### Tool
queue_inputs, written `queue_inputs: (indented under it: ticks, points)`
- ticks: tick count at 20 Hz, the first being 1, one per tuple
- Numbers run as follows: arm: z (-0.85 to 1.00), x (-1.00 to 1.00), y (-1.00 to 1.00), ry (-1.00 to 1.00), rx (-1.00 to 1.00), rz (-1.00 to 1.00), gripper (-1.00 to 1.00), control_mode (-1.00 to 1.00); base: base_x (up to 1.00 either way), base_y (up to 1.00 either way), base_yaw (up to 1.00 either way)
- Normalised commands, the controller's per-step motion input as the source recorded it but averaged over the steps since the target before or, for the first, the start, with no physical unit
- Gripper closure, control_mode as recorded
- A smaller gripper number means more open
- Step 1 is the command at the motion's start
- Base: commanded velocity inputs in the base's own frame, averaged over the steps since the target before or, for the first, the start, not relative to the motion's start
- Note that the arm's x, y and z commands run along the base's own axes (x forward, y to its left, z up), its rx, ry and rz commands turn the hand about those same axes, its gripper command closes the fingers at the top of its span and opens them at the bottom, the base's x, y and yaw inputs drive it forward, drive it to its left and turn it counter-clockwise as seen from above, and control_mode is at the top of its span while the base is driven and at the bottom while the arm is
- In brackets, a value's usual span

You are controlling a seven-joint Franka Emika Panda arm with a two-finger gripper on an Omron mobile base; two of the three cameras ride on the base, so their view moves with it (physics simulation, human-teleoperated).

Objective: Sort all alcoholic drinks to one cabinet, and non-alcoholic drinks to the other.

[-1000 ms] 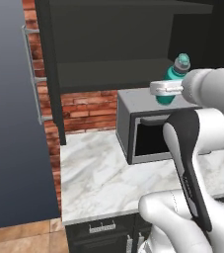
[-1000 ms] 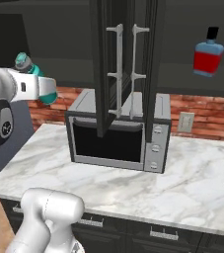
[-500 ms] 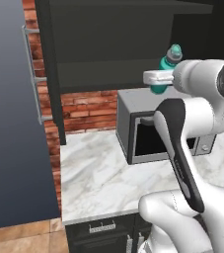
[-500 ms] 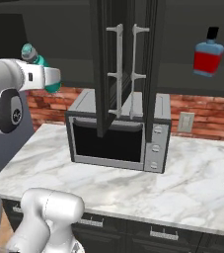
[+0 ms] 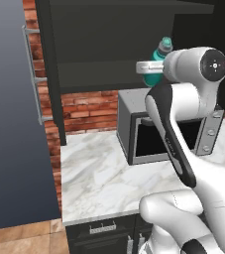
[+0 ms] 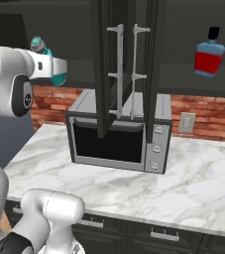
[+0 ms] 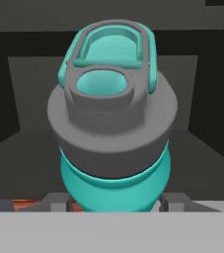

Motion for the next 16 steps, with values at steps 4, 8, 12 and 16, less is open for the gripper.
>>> queue_inputs:
  ticks: [4,8,12,16]
  points:
    - [0.00,0.55,0.02,0.01,0.00,0.00,1.00,-1.00,0.00,0.00,0.00]
    - [0.00,0.56,0.01,0.00,0.00,0.00,1.00,-1.00,0.00,0.00,0.00]
    - [0.00,0.56,0.00,0.01,0.00,0.00,1.00,-1.00,0.00,0.00,0.00]
    - [0.00,0.56,0.00,0.02,0.00,0.00,1.00,-1.00,0.00,0.00,0.00]
